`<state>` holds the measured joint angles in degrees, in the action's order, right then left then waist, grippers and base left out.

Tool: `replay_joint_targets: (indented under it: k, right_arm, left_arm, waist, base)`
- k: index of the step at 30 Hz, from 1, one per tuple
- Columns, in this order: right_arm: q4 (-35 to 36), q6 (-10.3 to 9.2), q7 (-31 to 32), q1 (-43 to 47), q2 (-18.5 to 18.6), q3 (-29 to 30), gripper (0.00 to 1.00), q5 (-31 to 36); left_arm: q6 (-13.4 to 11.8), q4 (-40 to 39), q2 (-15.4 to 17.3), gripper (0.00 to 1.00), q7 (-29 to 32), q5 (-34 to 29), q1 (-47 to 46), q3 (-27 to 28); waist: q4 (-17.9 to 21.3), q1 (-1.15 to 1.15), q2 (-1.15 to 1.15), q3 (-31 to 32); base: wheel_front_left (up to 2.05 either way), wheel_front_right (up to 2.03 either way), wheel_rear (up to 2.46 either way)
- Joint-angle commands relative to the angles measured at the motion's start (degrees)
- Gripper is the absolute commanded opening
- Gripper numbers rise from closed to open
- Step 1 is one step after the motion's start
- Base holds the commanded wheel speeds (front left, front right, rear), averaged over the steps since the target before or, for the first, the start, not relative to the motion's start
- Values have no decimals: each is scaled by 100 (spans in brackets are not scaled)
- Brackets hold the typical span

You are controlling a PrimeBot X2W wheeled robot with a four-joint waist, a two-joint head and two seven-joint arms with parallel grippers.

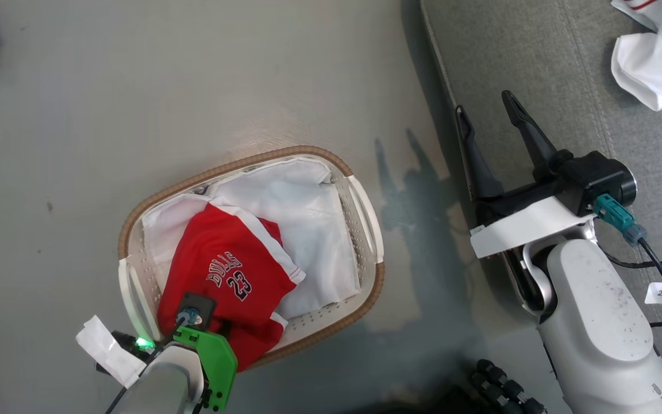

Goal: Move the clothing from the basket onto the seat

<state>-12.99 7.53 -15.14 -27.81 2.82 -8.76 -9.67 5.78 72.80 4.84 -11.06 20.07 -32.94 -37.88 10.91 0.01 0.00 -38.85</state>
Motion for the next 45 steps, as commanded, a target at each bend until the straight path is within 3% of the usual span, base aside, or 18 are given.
replay_joint_targets:
  k: [1,16,24,37,45]
  right_arm:
    - [-6,-8,-1,-79,14,-25,100,-62]
    - [-268,-8,-1,362,16,37,100,129]
    - [-403,-8,-1,743,17,173,100,306]
    - [-652,-8,-1,1497,17,205,100,493]
    - [-571,-8,-1,1603,16,-117,100,502]
  left_arm:
    - [-14,27,60,0,20,30,-116,14]
    - [63,-190,-28,0,-392,276,170,80]
    - [128,-1286,147,0,-420,90,496,21]
    - [171,-3081,991,0,-417,-444,319,-485]
    - [162,-4017,1606,0,-97,-26,-458,-1123]
  waist:
    - [132,-1,0,-81]
    - [0,-1,0,1063]
    - [-219,-1,0,1936]
    - [-599,-1,0,3344]
    - [-682,-1,0,3800]
  base:
    - [0,0,0]
    - [0,0,0]
    - [0,0,0]
    - [0,0,0]
    - [0,0,0]
